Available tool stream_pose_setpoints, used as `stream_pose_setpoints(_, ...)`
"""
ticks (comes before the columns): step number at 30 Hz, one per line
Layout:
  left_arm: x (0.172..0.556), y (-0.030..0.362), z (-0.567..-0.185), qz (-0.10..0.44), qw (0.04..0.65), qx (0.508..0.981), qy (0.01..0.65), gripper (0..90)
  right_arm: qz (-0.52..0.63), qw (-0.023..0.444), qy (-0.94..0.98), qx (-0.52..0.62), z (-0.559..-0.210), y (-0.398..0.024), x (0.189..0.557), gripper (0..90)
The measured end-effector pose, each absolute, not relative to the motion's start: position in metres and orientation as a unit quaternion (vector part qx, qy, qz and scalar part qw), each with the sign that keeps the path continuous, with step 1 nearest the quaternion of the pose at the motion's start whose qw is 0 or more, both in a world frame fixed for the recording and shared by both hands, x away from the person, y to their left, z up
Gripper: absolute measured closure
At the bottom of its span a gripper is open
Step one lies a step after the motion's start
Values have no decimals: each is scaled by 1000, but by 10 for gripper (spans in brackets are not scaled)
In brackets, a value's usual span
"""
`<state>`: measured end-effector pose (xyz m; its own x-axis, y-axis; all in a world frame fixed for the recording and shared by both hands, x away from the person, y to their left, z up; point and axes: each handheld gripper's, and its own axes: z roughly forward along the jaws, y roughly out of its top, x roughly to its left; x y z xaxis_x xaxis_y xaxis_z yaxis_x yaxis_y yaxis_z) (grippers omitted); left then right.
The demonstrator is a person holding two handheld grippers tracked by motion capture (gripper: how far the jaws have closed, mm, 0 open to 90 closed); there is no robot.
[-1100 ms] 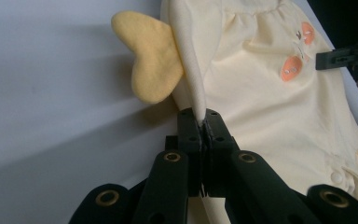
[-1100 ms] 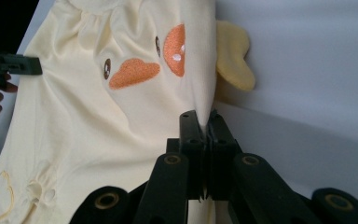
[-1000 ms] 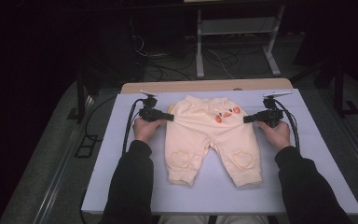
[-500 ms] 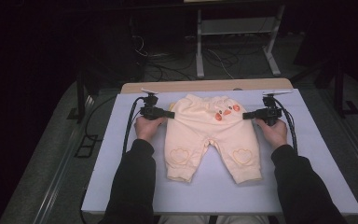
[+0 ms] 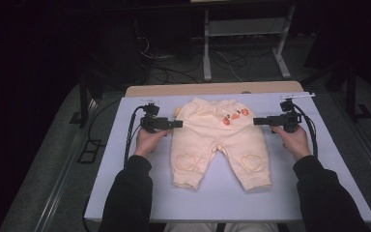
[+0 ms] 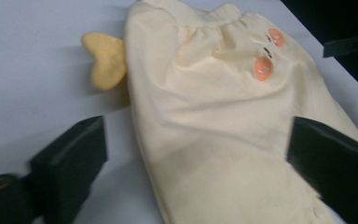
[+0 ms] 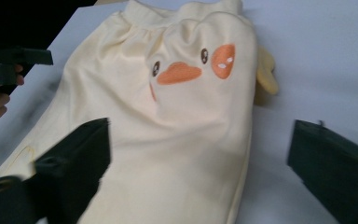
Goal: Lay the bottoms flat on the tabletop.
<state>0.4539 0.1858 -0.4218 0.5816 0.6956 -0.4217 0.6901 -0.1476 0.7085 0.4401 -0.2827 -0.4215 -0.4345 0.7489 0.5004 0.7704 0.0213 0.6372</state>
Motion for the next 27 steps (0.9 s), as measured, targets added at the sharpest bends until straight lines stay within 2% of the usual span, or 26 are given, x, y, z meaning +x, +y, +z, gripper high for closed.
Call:
stream_pose_setpoints(2,447,184,-419,4,470,760,448,0,-455,1,-717,-527,-417,-284,432,2)
stream_pose_setpoints(4,437,184,-414,15,482,762,433,0,-447,-23,-726,-522,-412,-284,421,0)
stream_pose_setpoints(7,424,183,-408,31,492,762,420,0,-445,-34,-733,-513,-409,-284,407,0)
stream_pose_setpoints(12,404,180,-404,61,484,778,396,0,-442,-64,-750,-488,-406,-281,382,0)
stream_pose_setpoints(27,352,197,-400,92,514,768,371,0,-457,-106,-752,-463,-401,-286,328,0)
